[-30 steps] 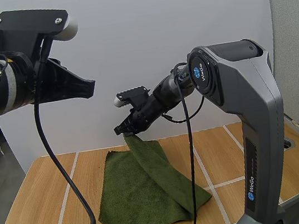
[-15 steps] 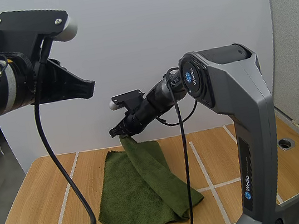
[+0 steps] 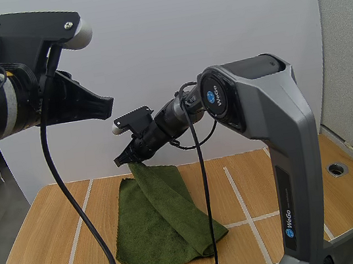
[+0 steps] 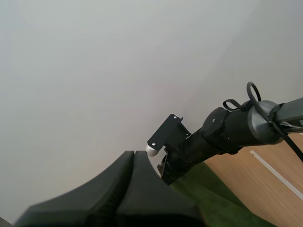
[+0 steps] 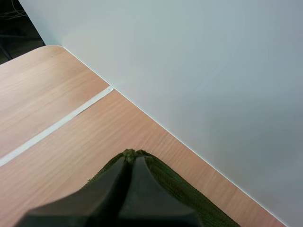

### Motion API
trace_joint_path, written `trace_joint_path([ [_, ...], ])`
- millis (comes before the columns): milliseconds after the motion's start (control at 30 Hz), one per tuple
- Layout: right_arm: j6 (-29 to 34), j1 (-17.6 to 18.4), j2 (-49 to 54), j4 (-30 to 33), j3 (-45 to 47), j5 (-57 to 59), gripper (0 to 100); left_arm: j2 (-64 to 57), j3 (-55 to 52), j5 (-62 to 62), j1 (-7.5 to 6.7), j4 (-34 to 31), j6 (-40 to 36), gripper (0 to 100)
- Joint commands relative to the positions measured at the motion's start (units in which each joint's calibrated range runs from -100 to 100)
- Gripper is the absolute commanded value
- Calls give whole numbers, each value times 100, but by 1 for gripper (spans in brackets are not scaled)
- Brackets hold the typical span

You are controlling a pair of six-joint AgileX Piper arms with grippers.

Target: Fold the towel

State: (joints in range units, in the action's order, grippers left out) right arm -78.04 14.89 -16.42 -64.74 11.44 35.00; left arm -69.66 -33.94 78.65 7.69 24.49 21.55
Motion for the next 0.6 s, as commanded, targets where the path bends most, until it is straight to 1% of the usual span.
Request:
trace_joint_path([
  [0,7,15,-437,-60,-499,227,0,-27,4,88,5,36,-57,0],
  [233,90,23,-671,-9,-642,266,0,-27,4,83,5,36,-66,0],
  [333,90,77,-929,-10,-668,314,0,-27,4,83,5,36,-94,0],
  [567,81,192,-1034,-32,-668,271,0,-27,4,83,5,36,-102,0],
])
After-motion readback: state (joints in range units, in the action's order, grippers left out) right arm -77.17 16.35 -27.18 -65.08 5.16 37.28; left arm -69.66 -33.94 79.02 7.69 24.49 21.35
